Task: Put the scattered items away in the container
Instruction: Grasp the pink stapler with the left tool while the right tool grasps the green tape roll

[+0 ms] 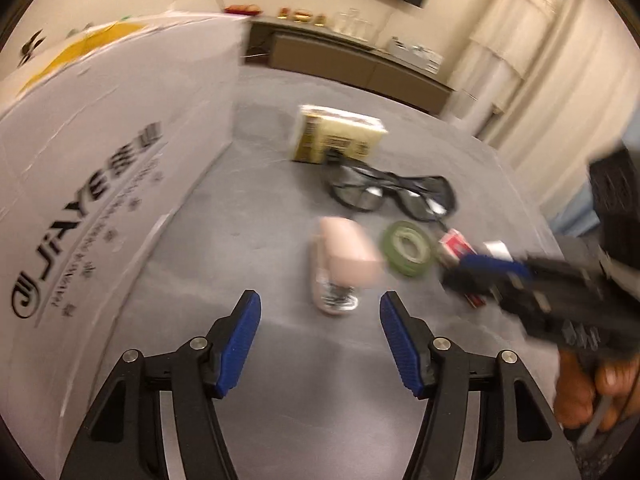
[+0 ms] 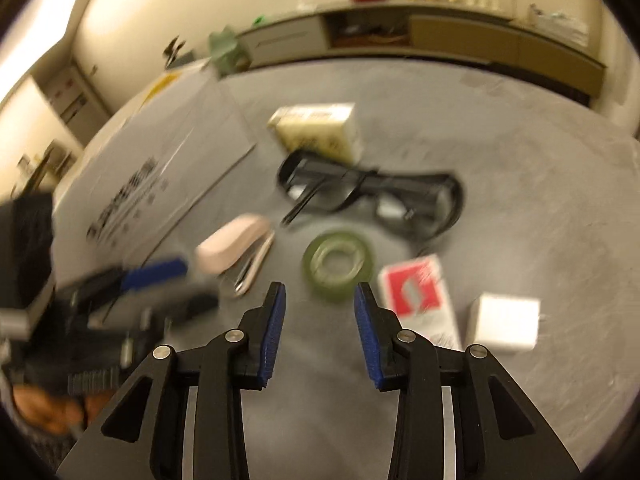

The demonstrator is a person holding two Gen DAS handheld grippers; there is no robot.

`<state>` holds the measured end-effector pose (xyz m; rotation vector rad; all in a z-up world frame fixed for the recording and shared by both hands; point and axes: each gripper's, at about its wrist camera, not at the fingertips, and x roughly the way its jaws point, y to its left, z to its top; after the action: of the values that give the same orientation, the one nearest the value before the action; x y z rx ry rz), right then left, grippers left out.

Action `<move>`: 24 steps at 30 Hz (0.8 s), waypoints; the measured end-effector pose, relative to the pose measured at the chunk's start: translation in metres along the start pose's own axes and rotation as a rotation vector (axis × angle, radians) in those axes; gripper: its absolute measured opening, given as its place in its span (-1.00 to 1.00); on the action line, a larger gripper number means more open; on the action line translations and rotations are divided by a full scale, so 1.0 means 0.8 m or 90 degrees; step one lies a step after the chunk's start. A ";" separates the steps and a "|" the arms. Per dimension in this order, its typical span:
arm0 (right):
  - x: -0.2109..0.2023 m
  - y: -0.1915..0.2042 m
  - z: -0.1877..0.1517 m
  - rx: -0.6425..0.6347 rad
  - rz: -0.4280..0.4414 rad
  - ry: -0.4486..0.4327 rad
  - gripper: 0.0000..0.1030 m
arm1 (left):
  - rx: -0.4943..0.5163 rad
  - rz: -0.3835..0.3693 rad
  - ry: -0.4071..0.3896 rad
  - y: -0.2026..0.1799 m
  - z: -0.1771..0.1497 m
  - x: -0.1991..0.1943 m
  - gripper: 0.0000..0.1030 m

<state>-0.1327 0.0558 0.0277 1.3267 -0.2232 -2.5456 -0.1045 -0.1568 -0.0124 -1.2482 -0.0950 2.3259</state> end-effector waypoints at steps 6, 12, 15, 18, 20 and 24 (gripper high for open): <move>0.029 0.001 0.003 -0.014 -0.038 -0.002 -0.31 | 0.048 0.031 -0.036 -0.018 0.007 -0.001 0.23; 0.046 -0.001 0.002 -0.030 -0.091 0.036 -0.34 | 0.075 0.035 -0.039 -0.016 0.018 0.008 0.27; 0.050 0.024 -0.003 -0.134 -0.121 0.073 -0.41 | 0.090 0.038 -0.029 -0.019 0.020 0.016 0.27; 0.055 0.029 -0.001 -0.142 -0.116 0.067 -0.42 | 0.103 0.047 -0.013 -0.020 0.022 0.032 0.22; 0.058 0.031 0.002 -0.154 -0.103 0.070 -0.67 | 0.117 0.050 0.006 -0.020 0.021 0.043 0.06; 0.052 0.027 -0.003 -0.128 -0.088 0.068 -0.70 | 0.133 0.050 0.006 -0.017 0.022 0.044 -0.47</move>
<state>-0.1505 0.0226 -0.0006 1.4371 0.1478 -2.5179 -0.1292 -0.1258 -0.0252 -1.1765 0.1987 2.3257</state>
